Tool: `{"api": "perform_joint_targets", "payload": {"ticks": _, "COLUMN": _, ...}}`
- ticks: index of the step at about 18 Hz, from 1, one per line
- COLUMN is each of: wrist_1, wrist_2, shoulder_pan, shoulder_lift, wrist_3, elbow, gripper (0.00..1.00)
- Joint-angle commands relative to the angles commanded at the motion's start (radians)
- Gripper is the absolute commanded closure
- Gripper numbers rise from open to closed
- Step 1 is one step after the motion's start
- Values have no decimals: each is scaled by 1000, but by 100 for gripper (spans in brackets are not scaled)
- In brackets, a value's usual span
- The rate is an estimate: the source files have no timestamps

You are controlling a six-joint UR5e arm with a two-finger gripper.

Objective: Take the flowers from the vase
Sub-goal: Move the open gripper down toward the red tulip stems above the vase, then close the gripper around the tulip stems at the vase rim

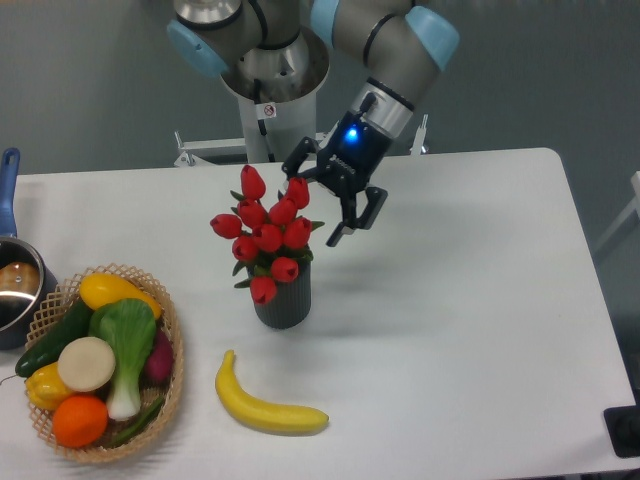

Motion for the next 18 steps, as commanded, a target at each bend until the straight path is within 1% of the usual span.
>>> {"api": "perform_joint_targets", "payload": {"ticks": 7, "wrist_1": 14, "wrist_2": -11, "shoulder_pan": -32, "shoulder_lift": -20, "wrist_3": 8, "elbow": 11, "gripper": 0}}
{"api": "perform_joint_targets", "payload": {"ticks": 10, "wrist_1": 32, "wrist_2": -18, "shoulder_pan": -41, "shoulder_lift": -57, "wrist_3": 6, "elbow": 31, "gripper": 0}}
{"api": "perform_joint_targets", "payload": {"ticks": 14, "wrist_1": 37, "wrist_2": -17, "shoulder_pan": -51, "shoulder_lift": -77, "wrist_3": 8, "elbow": 43, "gripper": 0}}
{"api": "perform_joint_targets", "payload": {"ticks": 16, "wrist_1": 63, "wrist_2": -15, "shoulder_pan": -52, "shoulder_lift": -84, "wrist_3": 8, "elbow": 43, "gripper": 0}}
{"api": "perform_joint_targets", "payload": {"ticks": 18, "wrist_1": 67, "wrist_2": -15, "shoulder_pan": -54, "shoulder_lift": -92, "wrist_3": 8, "elbow": 43, "gripper": 0}}
